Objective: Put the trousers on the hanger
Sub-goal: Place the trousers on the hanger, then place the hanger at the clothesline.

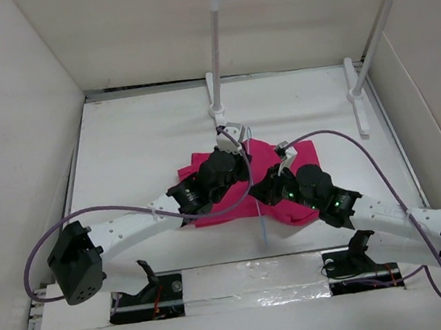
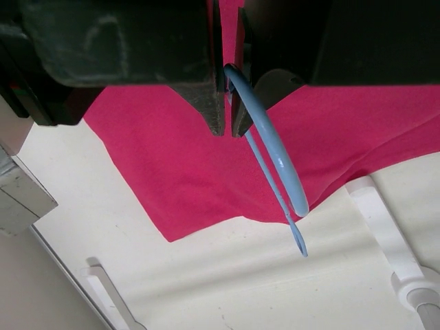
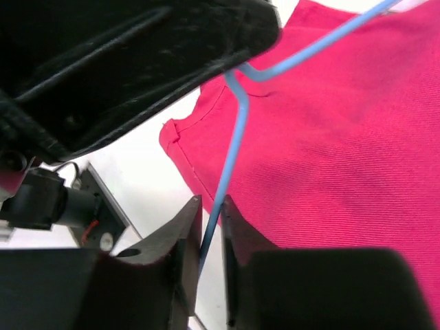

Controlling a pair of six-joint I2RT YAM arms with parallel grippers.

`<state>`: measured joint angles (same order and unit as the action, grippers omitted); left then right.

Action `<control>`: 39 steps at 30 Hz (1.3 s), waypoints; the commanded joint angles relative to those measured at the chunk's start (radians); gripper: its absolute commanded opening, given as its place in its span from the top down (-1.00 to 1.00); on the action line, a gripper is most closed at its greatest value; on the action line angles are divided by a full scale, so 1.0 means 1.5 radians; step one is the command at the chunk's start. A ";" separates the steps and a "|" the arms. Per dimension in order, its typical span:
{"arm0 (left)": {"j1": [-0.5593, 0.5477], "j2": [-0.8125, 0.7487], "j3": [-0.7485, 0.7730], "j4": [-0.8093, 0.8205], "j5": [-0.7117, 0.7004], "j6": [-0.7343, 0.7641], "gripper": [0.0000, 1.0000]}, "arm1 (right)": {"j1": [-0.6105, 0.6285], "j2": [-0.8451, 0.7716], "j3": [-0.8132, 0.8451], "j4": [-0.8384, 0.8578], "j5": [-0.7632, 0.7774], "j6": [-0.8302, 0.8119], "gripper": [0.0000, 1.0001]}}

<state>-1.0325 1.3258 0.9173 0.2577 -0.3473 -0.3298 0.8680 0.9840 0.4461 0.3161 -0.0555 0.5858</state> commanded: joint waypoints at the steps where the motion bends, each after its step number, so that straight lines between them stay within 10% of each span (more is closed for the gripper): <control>1: -0.001 -0.045 0.047 0.066 0.005 -0.011 1.00 | 0.023 0.011 0.004 0.086 -0.006 0.026 0.85; 10: 0.035 -0.049 0.085 0.090 0.071 -0.026 0.96 | 0.041 -0.043 0.002 0.130 0.016 0.085 1.00; 19: 0.035 -0.075 0.195 0.069 0.105 -0.019 -0.30 | 0.026 -0.066 0.076 0.197 0.006 0.170 1.00; 30: 0.047 -0.319 0.009 0.138 -0.056 -0.054 -0.57 | -0.125 -0.043 0.216 0.110 -0.075 0.143 1.00; 39: 0.047 -0.379 -0.113 0.108 -0.099 -0.013 -0.41 | -0.315 -0.016 0.331 0.049 -0.140 0.123 1.00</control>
<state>-0.9661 0.7631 0.8444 0.4137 -0.4408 -0.3752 0.4847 0.9802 0.7876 0.2508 -0.2218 0.8268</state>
